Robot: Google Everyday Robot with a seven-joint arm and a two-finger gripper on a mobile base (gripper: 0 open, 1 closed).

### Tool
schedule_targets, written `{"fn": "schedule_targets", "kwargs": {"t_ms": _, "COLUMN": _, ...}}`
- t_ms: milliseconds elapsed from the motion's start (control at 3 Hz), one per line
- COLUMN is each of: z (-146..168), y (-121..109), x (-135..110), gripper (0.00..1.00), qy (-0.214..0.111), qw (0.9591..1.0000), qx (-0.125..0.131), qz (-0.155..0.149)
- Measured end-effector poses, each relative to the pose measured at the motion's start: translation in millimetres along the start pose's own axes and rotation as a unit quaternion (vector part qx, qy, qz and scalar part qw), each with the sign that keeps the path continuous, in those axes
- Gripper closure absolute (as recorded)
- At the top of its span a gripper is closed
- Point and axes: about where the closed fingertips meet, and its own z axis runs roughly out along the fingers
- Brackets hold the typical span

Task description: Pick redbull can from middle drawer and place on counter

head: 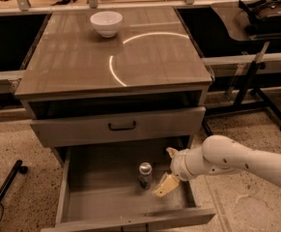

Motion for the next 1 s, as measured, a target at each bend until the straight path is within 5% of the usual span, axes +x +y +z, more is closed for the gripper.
{"fn": "schedule_targets", "kwargs": {"t_ms": 1000, "z": 65.6, "y": -19.5, "x": 3.9, "gripper": 0.00, "qy": -0.050, "qw": 0.9985, "qx": -0.014, "qz": -0.015}}
